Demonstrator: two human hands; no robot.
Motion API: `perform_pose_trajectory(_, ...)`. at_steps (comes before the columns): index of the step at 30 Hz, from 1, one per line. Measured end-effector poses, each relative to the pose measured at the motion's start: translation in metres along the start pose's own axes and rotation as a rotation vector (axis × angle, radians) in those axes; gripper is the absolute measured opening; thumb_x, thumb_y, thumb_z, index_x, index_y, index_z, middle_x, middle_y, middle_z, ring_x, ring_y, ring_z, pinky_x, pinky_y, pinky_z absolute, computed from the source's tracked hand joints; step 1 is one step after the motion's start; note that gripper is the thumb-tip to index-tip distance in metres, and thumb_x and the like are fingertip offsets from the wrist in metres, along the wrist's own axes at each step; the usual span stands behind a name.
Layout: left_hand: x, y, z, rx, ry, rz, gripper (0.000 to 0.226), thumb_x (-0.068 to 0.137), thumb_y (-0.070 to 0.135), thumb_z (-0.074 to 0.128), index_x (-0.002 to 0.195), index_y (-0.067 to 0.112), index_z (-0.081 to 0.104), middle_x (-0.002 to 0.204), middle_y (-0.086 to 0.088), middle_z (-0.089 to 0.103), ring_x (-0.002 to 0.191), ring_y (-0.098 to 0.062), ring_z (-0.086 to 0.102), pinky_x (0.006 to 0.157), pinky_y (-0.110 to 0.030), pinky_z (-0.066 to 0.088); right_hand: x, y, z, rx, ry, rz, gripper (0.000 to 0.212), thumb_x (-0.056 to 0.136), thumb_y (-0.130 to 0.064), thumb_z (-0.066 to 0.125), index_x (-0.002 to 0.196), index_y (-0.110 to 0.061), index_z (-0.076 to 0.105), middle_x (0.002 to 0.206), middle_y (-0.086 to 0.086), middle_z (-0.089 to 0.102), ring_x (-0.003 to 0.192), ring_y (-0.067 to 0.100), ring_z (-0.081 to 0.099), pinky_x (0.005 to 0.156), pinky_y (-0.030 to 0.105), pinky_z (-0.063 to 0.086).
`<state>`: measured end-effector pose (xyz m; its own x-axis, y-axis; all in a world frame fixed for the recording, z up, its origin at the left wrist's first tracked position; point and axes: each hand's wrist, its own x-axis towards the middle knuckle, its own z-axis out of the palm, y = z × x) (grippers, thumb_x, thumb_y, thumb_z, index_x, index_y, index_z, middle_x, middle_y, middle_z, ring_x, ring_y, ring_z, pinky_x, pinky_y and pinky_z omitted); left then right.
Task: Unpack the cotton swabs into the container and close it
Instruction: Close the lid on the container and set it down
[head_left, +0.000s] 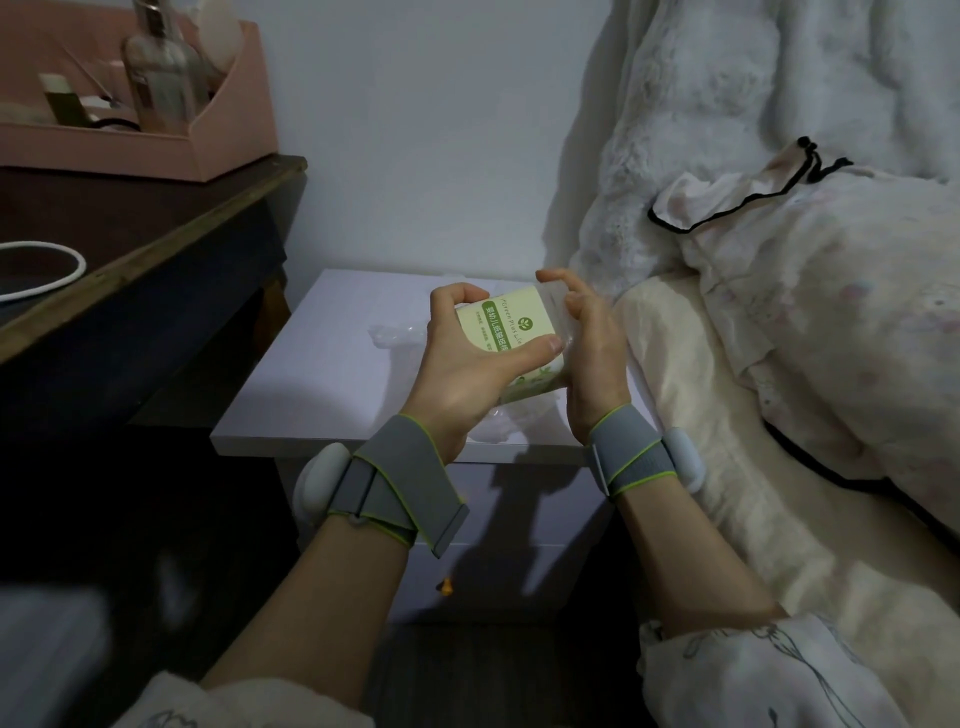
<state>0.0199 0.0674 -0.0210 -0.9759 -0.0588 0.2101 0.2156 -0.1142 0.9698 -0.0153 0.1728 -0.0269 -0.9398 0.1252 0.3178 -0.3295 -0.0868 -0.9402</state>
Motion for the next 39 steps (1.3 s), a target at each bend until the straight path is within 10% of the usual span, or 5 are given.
perform_pose_trajectory(6,0.0,0.004,-0.005,0.02,-0.069,-0.008,0.057,0.074,0.01,0.075,0.111,0.025,0.034,0.1,0.005,0.055,0.089,-0.004,0.057,0.058,-0.011,0.053,-0.003,-0.003,-0.003,0.01,-0.054,-0.005,0.032,0.076,-0.03,0.036,0.086,-0.034,0.067,0.079,0.001,0.062,0.081,0.022,0.055,0.073,0.035,0.044)
perform_pose_trajectory(14,0.004,0.004,-0.002,-0.302,0.034,-0.175,0.035,0.083,0.024,0.066,0.107,0.023,0.041,0.093,-0.001,0.062,0.083,-0.019,0.065,0.078,-0.042,0.056,-0.003,-0.008,-0.002,0.002,-0.112,-0.062,0.036,0.077,-0.026,0.04,0.106,-0.031,0.062,0.115,0.005,0.066,0.114,0.025,0.058,0.1,0.04,0.045)
perform_pose_trajectory(20,0.005,0.004,-0.001,-0.258,0.054,-0.145,0.041,0.08,0.023,0.069,0.11,0.021,0.041,0.095,0.0,0.063,0.081,-0.016,0.066,0.075,-0.038,0.058,-0.003,-0.007,-0.004,-0.015,-0.145,0.041,0.04,0.078,-0.037,0.041,0.108,-0.03,0.066,0.121,0.009,0.062,0.111,0.028,0.057,0.098,0.046,0.044)
perform_pose_trajectory(27,0.002,-0.001,0.001,-0.16,0.108,-0.025,0.043,0.077,0.018,0.073,0.105,0.022,0.041,0.112,-0.007,0.059,0.096,-0.02,0.064,0.067,-0.028,0.059,-0.001,-0.013,-0.001,0.098,-0.223,0.111,0.029,0.083,-0.039,0.041,0.098,-0.035,0.066,0.08,-0.004,0.063,0.078,0.015,0.059,0.066,0.029,0.049)
perform_pose_trajectory(39,0.003,0.001,0.001,-0.227,0.057,-0.069,0.042,0.078,0.021,0.072,0.107,0.025,0.041,0.094,0.005,0.062,0.086,-0.016,0.066,0.06,-0.028,0.056,-0.005,-0.013,0.003,0.044,-0.079,0.038,0.025,0.081,-0.042,0.045,0.092,-0.04,0.068,0.109,0.001,0.063,0.101,0.019,0.06,0.086,0.036,0.05)
